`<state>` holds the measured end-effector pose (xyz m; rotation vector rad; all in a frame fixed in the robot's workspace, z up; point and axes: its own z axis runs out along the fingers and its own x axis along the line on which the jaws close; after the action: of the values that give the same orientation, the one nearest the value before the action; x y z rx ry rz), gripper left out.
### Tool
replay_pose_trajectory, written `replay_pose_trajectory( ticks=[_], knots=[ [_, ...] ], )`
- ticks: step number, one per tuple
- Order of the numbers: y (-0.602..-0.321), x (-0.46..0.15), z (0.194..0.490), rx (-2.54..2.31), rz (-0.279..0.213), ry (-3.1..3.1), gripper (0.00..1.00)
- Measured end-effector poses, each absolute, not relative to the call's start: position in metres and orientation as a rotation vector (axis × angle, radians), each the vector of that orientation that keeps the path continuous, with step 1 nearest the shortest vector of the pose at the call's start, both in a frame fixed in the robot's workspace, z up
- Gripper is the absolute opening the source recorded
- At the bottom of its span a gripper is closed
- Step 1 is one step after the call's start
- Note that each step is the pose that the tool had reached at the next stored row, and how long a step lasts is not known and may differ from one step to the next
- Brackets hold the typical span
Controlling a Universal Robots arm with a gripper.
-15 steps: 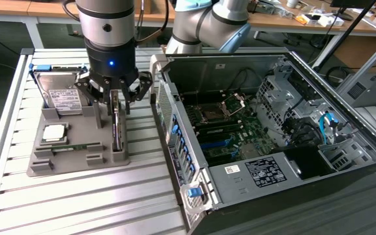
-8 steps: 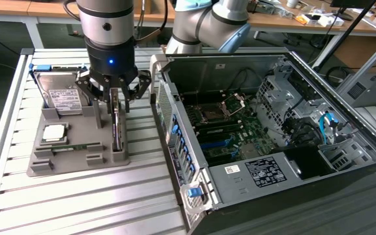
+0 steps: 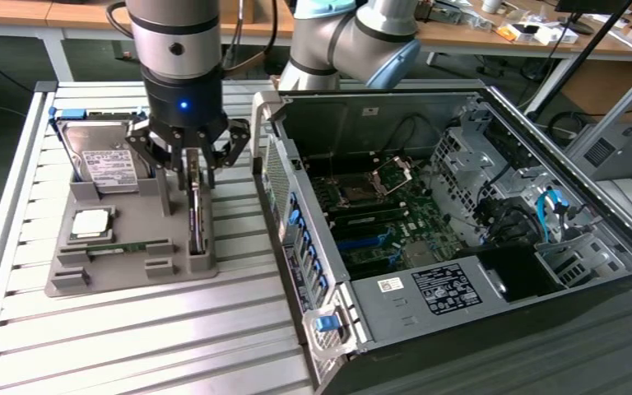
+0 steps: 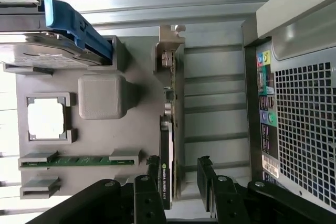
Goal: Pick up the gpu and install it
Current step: 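Pick up the gpu and move the gpu toward the slot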
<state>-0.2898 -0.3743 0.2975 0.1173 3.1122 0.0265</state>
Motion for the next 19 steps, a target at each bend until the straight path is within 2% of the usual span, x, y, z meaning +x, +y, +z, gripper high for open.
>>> replay_pose_trajectory(
  ticks=[19],
  knots=[
    [-0.359, -0.294, 0.269, 0.117, 0.021, 3.112, 0.42]
  ],
)
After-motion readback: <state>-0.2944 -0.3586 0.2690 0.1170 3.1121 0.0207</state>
